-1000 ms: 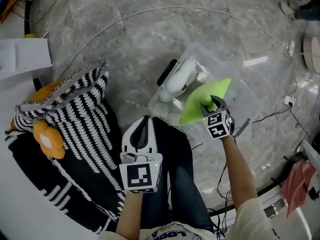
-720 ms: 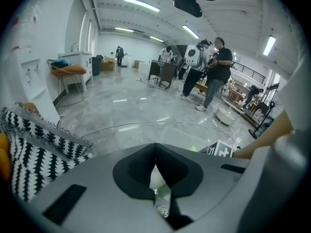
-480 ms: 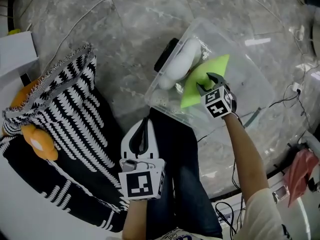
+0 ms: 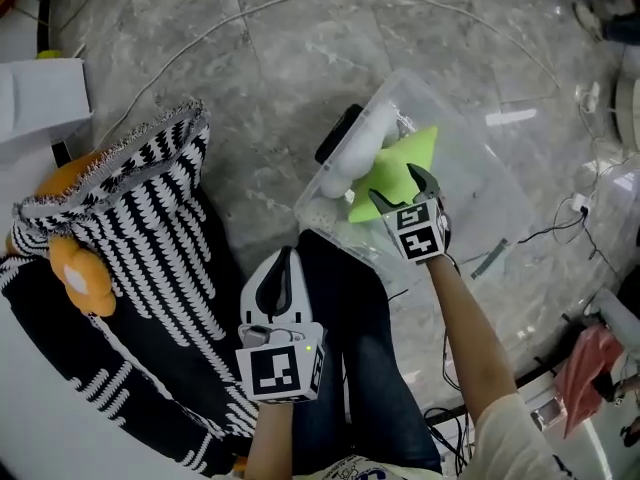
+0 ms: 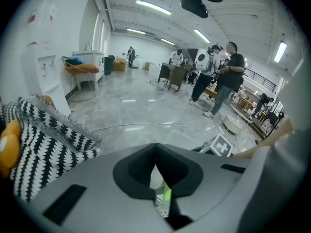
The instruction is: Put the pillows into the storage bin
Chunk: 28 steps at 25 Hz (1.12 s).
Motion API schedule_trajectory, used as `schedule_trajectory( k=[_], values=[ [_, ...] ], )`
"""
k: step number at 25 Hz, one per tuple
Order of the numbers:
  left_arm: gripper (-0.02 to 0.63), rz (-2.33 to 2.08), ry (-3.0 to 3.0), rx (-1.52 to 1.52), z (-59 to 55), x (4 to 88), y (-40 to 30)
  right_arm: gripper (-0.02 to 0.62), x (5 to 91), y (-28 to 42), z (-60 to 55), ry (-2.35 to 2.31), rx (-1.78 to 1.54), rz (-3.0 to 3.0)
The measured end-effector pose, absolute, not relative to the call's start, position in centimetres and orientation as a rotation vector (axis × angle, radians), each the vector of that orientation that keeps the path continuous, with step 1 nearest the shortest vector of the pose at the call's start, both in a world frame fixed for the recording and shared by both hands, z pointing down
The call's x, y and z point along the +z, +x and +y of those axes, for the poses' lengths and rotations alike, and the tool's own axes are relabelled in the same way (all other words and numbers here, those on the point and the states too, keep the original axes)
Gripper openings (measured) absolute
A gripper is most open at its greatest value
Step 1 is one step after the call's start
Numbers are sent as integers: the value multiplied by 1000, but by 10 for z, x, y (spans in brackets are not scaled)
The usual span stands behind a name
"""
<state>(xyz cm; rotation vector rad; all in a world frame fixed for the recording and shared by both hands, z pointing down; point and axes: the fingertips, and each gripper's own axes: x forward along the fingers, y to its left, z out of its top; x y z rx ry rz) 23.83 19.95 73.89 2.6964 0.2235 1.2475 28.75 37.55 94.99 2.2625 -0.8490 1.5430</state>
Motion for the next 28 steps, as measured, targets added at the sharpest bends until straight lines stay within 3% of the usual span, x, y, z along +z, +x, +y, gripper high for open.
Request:
schedule_trajectory(
  k=[7, 15, 21, 28],
  values=[
    [14, 34, 2785, 1055, 165, 626, 264, 385, 772, 310, 352, 2543, 1295, -845],
    [14, -244, 2845, 794, 112, 480, 241, 382, 559, 311, 284, 2675, 935, -1048],
    [14, -517, 2849, 602, 50, 391, 183, 382, 446, 288, 194, 2634, 675, -1303],
    [14, -937, 2772, 446, -48, 321, 65, 380, 369, 216, 66, 2457, 519, -1653]
  ],
)
